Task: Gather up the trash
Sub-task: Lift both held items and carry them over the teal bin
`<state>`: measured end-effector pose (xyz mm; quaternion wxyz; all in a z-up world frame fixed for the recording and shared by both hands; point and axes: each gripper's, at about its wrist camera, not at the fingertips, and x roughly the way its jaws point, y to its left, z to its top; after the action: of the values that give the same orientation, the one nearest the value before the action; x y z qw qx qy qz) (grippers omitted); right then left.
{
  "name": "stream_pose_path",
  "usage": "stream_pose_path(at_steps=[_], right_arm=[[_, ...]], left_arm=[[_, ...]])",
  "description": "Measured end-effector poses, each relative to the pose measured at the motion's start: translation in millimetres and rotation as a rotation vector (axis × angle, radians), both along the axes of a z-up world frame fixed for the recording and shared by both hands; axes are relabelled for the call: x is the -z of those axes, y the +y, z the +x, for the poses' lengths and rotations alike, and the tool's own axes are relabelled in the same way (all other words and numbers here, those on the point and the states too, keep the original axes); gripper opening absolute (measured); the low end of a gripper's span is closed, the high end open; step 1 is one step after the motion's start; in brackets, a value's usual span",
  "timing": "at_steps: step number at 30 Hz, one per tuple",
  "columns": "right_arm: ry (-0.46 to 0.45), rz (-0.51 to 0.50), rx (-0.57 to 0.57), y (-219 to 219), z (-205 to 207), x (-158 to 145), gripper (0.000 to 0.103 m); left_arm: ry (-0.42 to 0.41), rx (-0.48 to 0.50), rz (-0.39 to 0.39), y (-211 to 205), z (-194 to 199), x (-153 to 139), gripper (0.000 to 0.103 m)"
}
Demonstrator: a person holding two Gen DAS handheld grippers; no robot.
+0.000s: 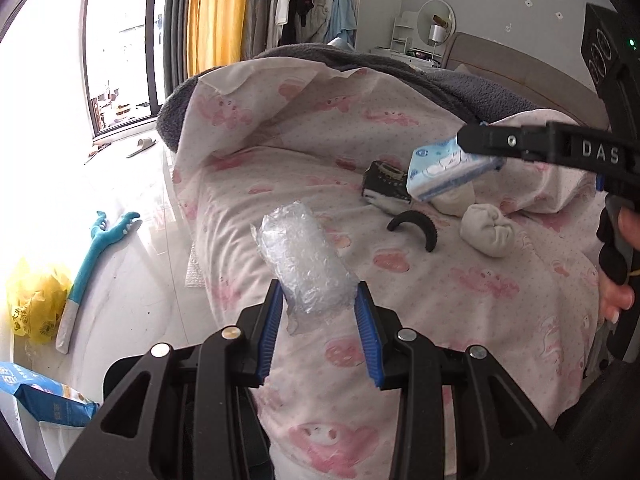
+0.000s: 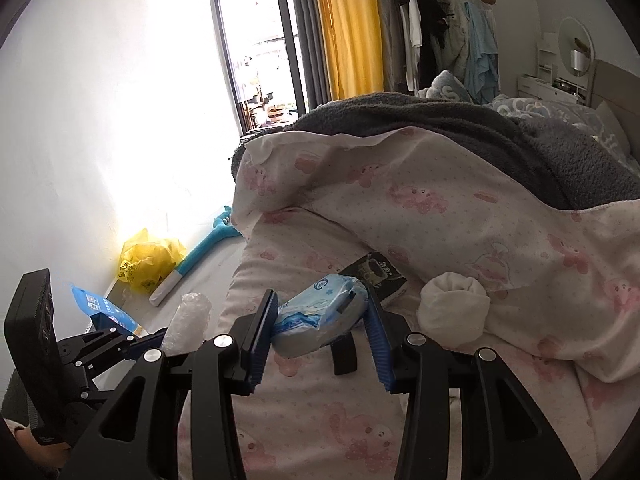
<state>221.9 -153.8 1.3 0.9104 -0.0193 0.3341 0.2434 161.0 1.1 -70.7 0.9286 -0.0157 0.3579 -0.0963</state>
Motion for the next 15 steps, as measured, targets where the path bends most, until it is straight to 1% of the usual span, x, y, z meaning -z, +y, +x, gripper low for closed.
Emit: stream_pose_path(at_steps=[9,12,15], right_arm=[[-0.013,-0.001,-0.066,44,-8,-9,0.044],[-0.010,-0.011,-0.100,64,-13,-7,0.044],[-0.001,-0.021,-0.136,85,-17,-2,0.044]], left_arm=[[0.055,-0.054,0.016,39,-10,13,0.039],[0.075,-0.070,0.002,52,-13,18,0.039],[0.090,-0.082,0.014,63,-17,24,0.039]])
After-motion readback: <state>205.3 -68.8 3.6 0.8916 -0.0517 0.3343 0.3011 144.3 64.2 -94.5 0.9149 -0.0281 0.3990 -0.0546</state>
